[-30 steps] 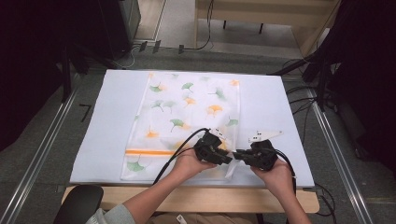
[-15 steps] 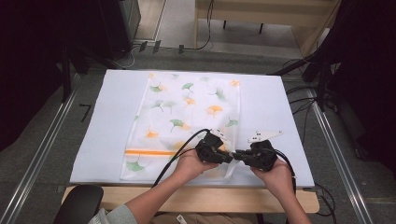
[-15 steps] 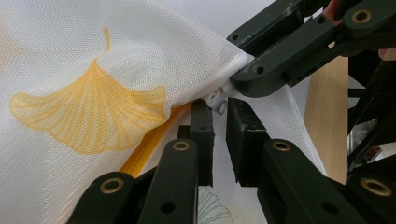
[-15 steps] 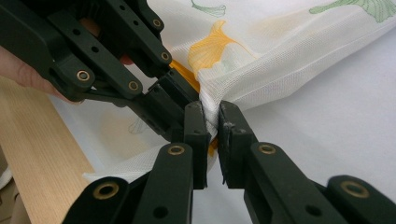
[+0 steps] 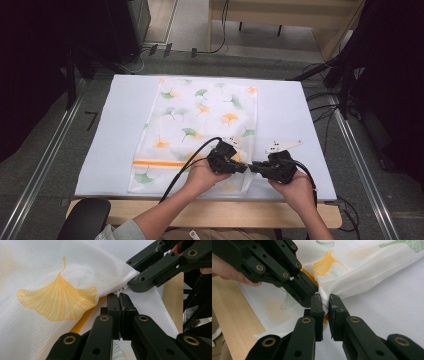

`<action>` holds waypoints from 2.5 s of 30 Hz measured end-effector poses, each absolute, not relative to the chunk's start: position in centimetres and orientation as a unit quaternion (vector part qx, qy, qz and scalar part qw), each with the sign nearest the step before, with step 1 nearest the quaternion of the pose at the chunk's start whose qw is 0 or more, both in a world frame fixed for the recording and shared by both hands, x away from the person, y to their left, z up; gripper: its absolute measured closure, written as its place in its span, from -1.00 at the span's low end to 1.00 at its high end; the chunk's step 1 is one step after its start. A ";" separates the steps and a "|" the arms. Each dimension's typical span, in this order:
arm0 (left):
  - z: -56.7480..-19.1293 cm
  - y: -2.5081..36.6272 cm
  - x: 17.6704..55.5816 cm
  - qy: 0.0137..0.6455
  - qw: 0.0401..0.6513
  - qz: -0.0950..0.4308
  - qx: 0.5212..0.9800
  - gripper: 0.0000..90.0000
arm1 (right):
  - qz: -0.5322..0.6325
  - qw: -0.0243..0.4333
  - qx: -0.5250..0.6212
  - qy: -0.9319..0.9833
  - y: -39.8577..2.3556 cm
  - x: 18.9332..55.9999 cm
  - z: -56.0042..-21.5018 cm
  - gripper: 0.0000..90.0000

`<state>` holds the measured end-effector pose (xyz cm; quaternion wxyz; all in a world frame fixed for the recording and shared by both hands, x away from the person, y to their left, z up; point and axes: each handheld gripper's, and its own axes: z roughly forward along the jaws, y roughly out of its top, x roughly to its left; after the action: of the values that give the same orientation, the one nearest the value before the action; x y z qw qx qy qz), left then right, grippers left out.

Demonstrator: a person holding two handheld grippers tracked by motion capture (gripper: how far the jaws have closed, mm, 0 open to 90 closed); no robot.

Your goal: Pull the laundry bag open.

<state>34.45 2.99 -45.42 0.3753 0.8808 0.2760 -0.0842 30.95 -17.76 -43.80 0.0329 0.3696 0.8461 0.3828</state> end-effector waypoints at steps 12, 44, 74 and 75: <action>-45.6 2.8 34.5 0.286 0.378 -0.086 0.876 1.00 | 0.381 0.031 0.372 0.846 -17.8 31.0 -43.8 0.89; -45.2 6.5 34.7 0.289 0.361 -0.091 0.882 1.00 | 0.387 0.034 0.374 0.842 -18.3 30.9 -43.6 0.89; -45.9 6.9 35.2 0.298 0.361 -0.102 0.878 1.00 | 0.390 0.029 0.370 0.843 -18.1 30.8 -43.6 0.89; -45.9 7.1 35.2 0.302 0.363 -0.104 0.875 1.00 | 0.389 0.028 0.374 0.841 -18.2 30.8 -43.6 0.89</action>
<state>35.20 7.08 -45.92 0.3627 0.8753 0.3024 -0.1041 30.79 -18.17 -43.62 0.0283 0.3744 0.8413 0.3889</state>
